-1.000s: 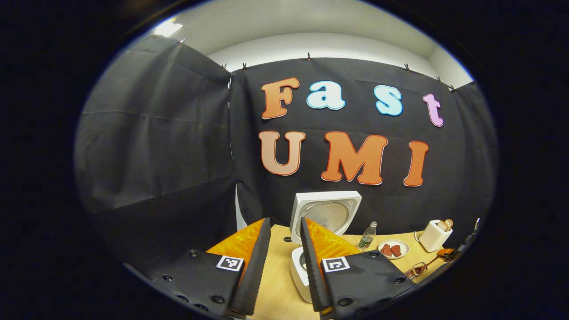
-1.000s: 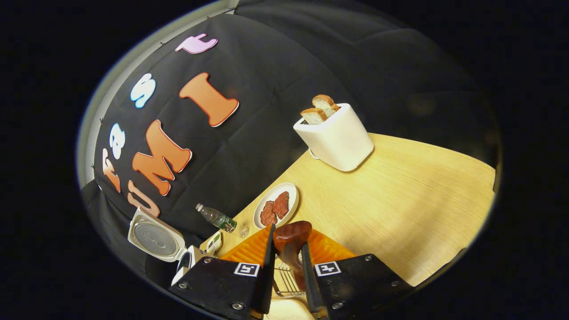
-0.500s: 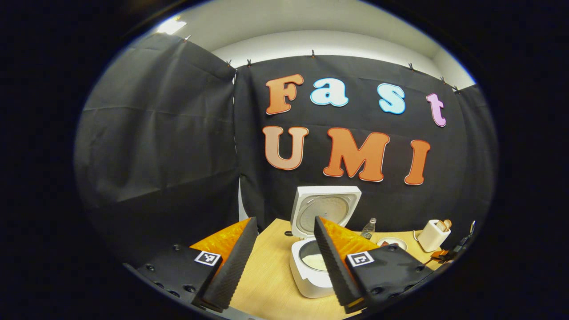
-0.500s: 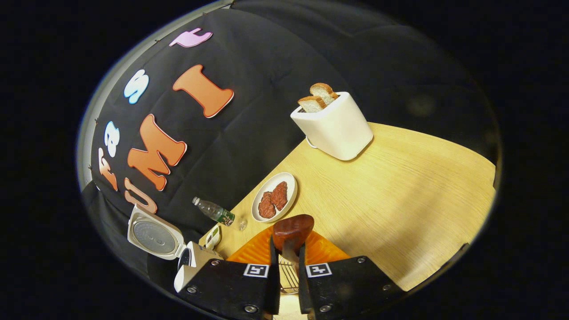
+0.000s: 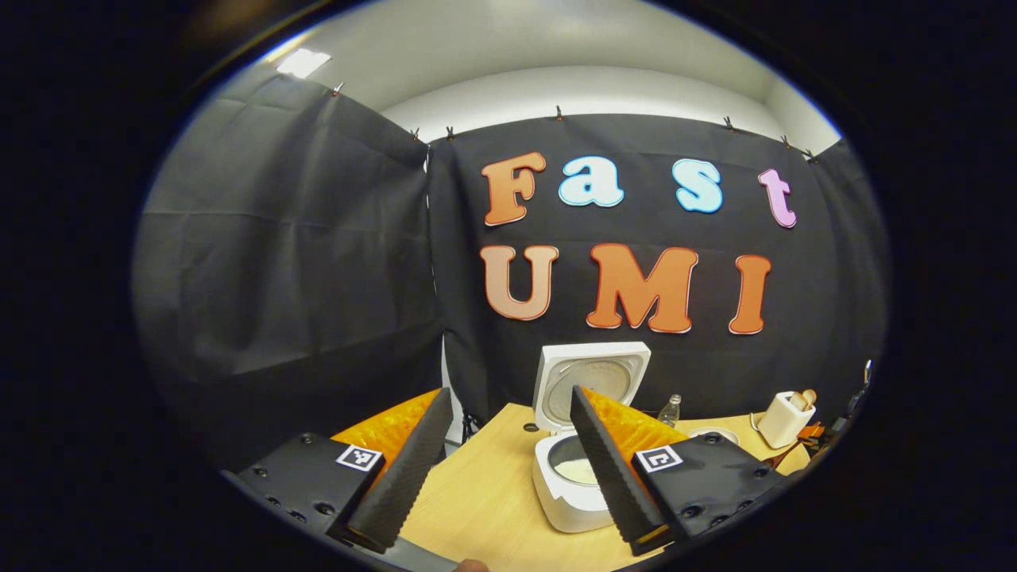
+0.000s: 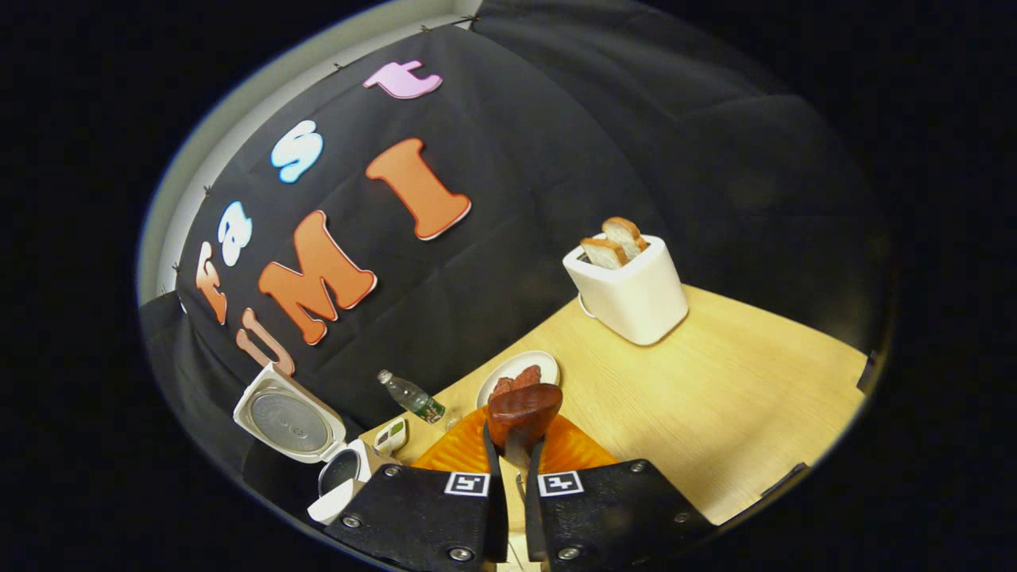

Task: Close the left gripper, press the button to open the rice cooker; take a wooden spoon from the chopstick holder with the right hand, scoop a spoonful of rice and pour it into the rice cooker, then put the wooden spoon back into the chopstick holder.

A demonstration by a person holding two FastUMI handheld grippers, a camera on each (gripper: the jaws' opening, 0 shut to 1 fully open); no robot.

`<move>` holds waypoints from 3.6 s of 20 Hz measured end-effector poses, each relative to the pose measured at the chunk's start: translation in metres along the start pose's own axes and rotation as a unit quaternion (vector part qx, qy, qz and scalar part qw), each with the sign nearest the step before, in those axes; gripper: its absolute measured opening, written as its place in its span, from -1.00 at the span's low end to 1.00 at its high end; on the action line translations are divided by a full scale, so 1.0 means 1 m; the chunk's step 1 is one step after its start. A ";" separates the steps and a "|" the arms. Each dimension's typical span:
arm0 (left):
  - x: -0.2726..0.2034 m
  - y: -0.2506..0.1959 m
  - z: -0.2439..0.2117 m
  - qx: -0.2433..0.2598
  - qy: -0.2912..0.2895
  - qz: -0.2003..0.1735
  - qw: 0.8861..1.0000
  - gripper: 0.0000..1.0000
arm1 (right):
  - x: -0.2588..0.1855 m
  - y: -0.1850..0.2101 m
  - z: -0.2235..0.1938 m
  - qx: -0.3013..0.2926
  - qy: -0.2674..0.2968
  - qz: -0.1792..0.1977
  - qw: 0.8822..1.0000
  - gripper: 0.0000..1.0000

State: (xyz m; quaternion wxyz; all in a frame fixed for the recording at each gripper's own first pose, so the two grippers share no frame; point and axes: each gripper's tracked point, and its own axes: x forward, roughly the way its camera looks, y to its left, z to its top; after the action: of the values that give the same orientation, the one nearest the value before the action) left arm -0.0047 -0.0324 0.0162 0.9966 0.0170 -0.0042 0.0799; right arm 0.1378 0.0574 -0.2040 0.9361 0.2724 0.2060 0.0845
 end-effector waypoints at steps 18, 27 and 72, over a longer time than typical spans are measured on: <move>0.066 0.054 0.006 -0.012 0.007 -0.101 0.995 1.00 | -0.094 0.085 -0.101 -0.174 0.005 -0.010 0.985 -0.84; 0.070 0.061 -0.011 -0.012 0.028 -0.129 0.991 1.00 | -0.084 0.060 -0.152 -0.275 0.035 -0.080 0.957 -0.84; 0.079 0.085 -0.047 -0.012 0.073 -0.127 0.989 1.00 | -0.050 0.081 -0.217 0.240 0.066 -0.061 0.967 -0.84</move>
State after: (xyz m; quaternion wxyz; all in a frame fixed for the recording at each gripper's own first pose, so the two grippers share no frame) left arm 0.0597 0.0658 -0.0268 0.9965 -0.0006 0.0700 -0.0464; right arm -0.0046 0.2152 -0.3092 0.8308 0.4701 0.2978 -0.0073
